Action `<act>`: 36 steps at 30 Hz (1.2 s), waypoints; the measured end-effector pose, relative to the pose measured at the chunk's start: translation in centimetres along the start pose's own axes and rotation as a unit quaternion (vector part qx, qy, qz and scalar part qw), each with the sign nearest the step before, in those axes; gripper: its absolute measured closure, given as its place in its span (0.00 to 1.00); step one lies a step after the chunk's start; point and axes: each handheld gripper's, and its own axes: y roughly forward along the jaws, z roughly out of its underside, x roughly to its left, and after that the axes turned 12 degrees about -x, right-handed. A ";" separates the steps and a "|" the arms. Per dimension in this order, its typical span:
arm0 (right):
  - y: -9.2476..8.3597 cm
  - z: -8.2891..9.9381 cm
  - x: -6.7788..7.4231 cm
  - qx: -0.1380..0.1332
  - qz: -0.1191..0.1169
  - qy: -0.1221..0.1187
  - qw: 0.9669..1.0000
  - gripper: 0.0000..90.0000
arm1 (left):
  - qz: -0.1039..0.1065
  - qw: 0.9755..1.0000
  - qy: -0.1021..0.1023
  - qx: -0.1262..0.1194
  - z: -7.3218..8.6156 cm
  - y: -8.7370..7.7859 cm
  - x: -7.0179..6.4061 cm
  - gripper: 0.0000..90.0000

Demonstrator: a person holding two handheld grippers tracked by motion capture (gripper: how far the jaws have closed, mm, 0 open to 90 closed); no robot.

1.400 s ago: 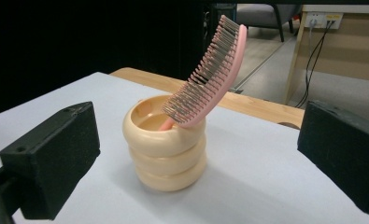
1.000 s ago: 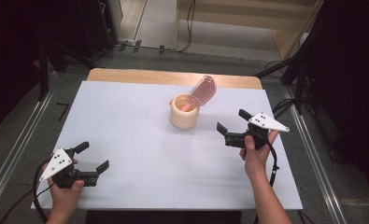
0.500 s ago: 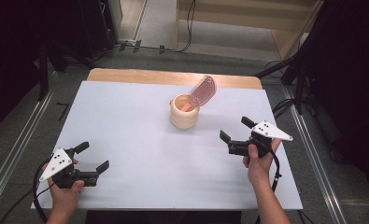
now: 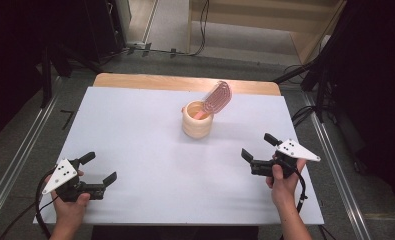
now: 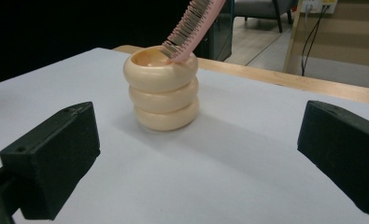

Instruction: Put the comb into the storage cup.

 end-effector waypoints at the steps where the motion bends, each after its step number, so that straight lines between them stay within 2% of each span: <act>1: -0.2 0.1 -0.1 0.001 0.000 0.000 1.000 0.00 | 0.000 1.000 0.000 0.000 0.0 0.0 0.0 0.00; 24: -4.1 2.6 -1.5 0.003 0.024 0.008 1.000 0.00 | -0.001 1.000 0.000 -0.001 0.0 0.0 0.0 0.00; 32: -5.2 3.3 -1.8 -0.007 0.019 0.007 1.000 0.00 | 0.000 1.000 0.000 -0.002 0.0 0.0 0.0 0.00; 36: -5.6 3.6 -2.1 -0.007 0.024 0.009 1.000 0.00 | 0.001 1.000 0.000 -0.002 0.0 0.0 0.0 0.00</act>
